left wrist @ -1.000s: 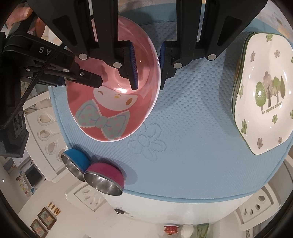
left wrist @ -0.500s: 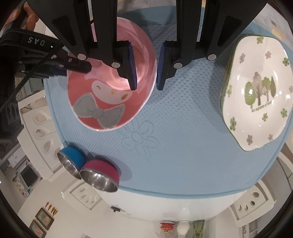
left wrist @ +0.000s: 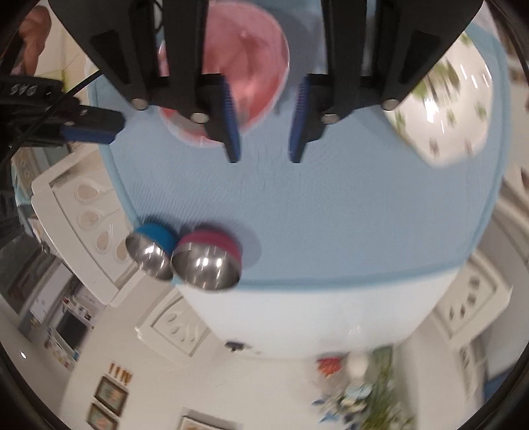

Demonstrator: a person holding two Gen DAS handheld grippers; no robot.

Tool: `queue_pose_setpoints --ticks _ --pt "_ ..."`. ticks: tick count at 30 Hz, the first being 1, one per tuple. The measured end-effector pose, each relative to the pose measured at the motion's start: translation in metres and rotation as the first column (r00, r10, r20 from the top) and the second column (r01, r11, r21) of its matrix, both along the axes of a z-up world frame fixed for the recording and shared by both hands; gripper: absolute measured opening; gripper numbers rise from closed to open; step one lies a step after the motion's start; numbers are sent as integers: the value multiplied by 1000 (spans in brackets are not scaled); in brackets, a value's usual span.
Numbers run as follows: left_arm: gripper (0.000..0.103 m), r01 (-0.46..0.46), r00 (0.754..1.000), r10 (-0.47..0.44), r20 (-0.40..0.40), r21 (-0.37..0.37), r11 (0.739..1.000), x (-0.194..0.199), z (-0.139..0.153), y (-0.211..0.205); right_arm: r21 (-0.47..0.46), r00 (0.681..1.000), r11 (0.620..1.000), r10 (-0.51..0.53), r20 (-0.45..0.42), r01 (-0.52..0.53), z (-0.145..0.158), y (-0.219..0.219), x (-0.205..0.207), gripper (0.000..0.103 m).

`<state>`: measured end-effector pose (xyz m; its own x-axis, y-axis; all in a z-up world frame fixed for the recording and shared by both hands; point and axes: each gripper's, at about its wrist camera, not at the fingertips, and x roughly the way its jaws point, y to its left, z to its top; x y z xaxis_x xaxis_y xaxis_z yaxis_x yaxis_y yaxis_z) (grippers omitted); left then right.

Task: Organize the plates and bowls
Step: 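Move the right gripper to the magenta steel bowl and grasp its rim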

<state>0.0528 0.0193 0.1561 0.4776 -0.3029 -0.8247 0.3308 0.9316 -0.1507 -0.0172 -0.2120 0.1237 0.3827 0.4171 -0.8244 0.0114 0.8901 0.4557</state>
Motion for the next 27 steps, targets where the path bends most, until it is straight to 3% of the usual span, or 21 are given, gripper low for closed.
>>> queue_pose_setpoints --ticks 1,3,6,11,23,27 --pt "32 18 1000 -18 12 -2 1000 10 6 -5 20 999 999 -33 22 32 5 -10 5 61" --pt "36 55 998 -55 22 -17 998 31 14 -17 67 993 993 -103 56 99 11 -25 15 71" --pt "46 98 995 -97 15 -29 995 67 17 -39 104 979 976 -199 50 193 9 -47 38 71" --pt "46 137 989 -140 -44 -65 988 123 1 -77 100 960 955 -278 -30 279 -17 -59 82 71" --pt "44 148 968 -170 -185 -130 980 214 -81 -121 132 937 931 -323 -134 340 -82 -56 153 54" --pt "35 167 956 -196 -219 -144 975 228 -103 -128 131 933 929 -328 -149 347 -97 -56 166 43"
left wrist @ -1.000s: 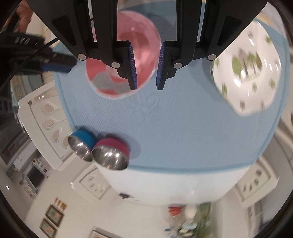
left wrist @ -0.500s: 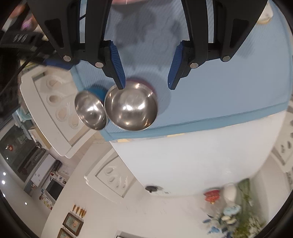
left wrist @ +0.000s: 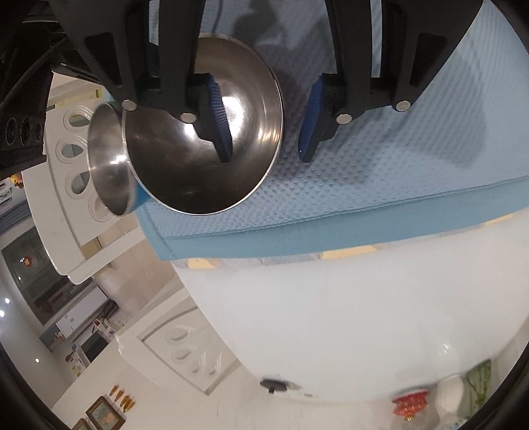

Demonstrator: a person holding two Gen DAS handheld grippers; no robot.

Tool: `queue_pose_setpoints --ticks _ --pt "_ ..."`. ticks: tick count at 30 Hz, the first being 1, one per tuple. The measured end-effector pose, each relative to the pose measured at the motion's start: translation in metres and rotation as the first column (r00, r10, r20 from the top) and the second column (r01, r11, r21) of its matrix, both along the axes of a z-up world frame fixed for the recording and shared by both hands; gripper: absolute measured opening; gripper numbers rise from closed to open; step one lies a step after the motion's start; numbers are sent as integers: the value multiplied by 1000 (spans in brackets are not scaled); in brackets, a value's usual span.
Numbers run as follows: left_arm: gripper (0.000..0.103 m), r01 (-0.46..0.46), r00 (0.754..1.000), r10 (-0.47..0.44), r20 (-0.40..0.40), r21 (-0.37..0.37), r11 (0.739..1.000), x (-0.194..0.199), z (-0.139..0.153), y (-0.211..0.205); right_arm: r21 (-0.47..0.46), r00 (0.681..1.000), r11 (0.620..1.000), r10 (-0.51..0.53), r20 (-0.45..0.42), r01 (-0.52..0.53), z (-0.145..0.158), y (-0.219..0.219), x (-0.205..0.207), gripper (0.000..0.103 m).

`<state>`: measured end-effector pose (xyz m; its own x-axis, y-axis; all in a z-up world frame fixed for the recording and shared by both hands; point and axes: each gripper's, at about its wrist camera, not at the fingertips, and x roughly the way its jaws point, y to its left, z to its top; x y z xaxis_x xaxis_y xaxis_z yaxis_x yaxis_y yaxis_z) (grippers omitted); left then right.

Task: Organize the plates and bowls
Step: 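Move the right gripper to the magenta steel bowl and grasp its rim, then carry the magenta steel bowl into the pink bowl and open the right gripper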

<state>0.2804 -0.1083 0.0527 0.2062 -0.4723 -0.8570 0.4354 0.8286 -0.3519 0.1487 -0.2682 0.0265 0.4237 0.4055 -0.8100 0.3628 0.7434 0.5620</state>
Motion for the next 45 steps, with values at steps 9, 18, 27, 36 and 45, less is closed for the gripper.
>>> queue_pose_setpoints --ticks 9,18,27,36,45 --pt "28 30 999 -30 28 -20 999 -4 -6 1 -69 1000 997 30 5 -30 -6 2 2 37" --pt "28 27 997 -23 71 -57 998 -21 14 18 -161 995 983 100 32 -93 10 17 -8 37" --pt "28 2 993 10 115 -104 995 -66 62 32 -240 984 963 147 95 -121 74 27 -44 37" --pt "28 -41 981 63 184 -122 992 -150 113 49 -259 974 953 195 114 -160 128 47 -111 37" --pt "28 -115 976 134 173 -116 987 -228 121 90 -175 966 953 257 41 -246 120 88 -179 37"
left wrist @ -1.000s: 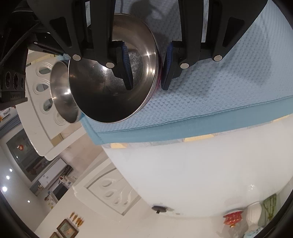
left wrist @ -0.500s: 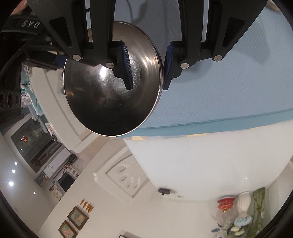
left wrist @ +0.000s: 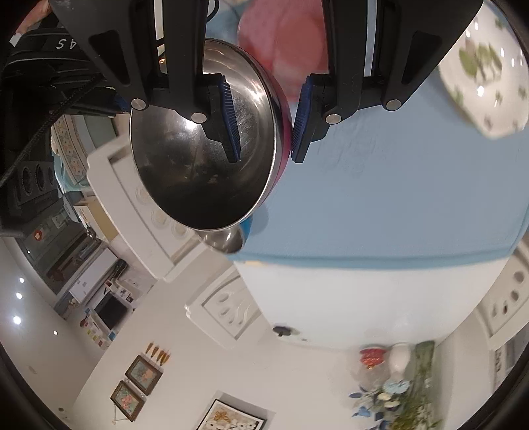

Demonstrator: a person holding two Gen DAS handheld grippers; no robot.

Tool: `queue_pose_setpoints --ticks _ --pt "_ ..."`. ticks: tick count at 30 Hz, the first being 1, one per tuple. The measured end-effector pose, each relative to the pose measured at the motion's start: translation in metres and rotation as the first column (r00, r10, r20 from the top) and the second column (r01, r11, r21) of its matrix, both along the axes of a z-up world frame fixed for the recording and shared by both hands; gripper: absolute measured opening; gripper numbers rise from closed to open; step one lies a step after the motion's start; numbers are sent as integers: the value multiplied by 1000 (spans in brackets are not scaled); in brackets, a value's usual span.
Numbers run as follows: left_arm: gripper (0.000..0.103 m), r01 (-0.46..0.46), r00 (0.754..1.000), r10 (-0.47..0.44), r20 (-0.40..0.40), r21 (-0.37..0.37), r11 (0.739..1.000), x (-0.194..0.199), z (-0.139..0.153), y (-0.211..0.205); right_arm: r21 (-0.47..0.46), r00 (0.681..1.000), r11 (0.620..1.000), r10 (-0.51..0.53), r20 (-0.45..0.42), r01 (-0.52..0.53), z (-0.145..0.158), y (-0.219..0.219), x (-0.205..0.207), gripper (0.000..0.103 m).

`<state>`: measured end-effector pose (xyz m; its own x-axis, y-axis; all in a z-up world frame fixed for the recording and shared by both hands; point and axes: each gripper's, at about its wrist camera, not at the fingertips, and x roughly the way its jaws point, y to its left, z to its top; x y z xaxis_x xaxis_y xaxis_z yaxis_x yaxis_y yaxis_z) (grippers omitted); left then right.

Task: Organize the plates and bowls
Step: 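Carry the magenta steel bowl into the pink bowl and open the right gripper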

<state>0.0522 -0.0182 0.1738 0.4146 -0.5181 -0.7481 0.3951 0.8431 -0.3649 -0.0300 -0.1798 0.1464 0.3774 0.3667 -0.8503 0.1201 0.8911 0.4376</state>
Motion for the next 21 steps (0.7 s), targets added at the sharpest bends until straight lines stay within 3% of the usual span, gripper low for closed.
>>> queue_pose_setpoints --ticks 11,21 --pt "27 -3 998 6 -70 51 999 -60 -45 42 -17 991 1000 23 -134 -26 -44 54 -50 37" --pt "27 22 990 -12 -141 66 998 -64 -83 47 -49 984 999 -27 -174 19 -74 64 -50 37"
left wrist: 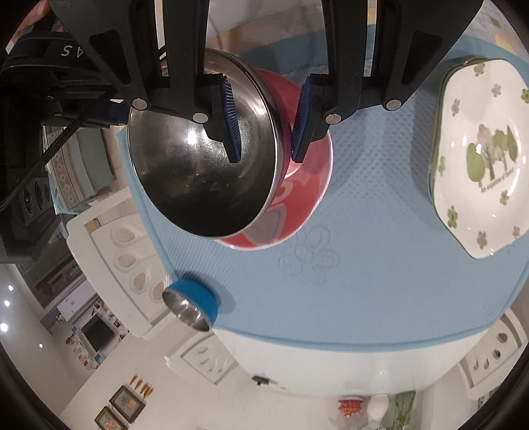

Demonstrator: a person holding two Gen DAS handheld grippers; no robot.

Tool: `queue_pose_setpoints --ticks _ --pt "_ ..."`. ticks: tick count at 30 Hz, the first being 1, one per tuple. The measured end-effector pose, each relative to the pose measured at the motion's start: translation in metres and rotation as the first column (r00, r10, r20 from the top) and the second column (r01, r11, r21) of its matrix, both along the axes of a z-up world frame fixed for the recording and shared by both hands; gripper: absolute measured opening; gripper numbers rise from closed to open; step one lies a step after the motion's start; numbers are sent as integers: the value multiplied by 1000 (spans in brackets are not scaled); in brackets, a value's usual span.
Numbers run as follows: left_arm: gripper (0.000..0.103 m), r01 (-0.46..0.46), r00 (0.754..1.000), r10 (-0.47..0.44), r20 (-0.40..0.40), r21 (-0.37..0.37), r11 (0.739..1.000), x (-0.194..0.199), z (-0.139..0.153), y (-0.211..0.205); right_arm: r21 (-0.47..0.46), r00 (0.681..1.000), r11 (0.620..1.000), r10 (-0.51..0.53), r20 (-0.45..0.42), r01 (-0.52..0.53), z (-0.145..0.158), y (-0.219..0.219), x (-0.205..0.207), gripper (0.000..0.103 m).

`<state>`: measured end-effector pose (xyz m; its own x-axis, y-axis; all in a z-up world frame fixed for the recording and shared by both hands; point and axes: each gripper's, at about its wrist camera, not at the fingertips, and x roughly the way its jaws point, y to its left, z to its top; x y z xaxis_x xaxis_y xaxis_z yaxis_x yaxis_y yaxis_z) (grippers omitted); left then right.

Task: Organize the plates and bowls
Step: 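Carry the magenta steel bowl into the pink bowl and open the right gripper, then move the right gripper to the blue steel bowl and grasp its rim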

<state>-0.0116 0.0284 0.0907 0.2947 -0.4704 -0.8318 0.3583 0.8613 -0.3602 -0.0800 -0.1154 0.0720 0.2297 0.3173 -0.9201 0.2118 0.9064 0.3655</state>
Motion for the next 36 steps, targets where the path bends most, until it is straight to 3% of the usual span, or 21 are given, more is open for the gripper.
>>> queue_pose_setpoints --ticks 8,13,15,17,22,30,36 --pt "32 19 1000 -21 23 78 997 4 -2 0 -24 1000 1000 -21 2 21 2 7 4 37" --pt "35 -20 1000 19 20 49 999 9 3 21 -21 1000 1000 -14 -13 14 3 6 3 37" --pt "35 -30 999 28 22 69 997 10 0 25 -18 1000 1000 -11 -13 11 5 7 1 37" --pt "36 -35 999 35 6 99 994 12 -9 26 -18 1000 1000 -4 -18 4 5 8 -1 37" --pt "35 -46 997 50 -65 61 997 14 -25 30 -9 1000 1000 12 -26 -12 4 15 -2 37" --pt "35 -34 999 36 -31 54 998 19 -14 34 6 1000 1000 -27 16 27 23 1 -2 37" --pt "35 25 999 -25 35 19 1000 38 19 23 2 995 997 -79 63 79 44 -14 -1 38"
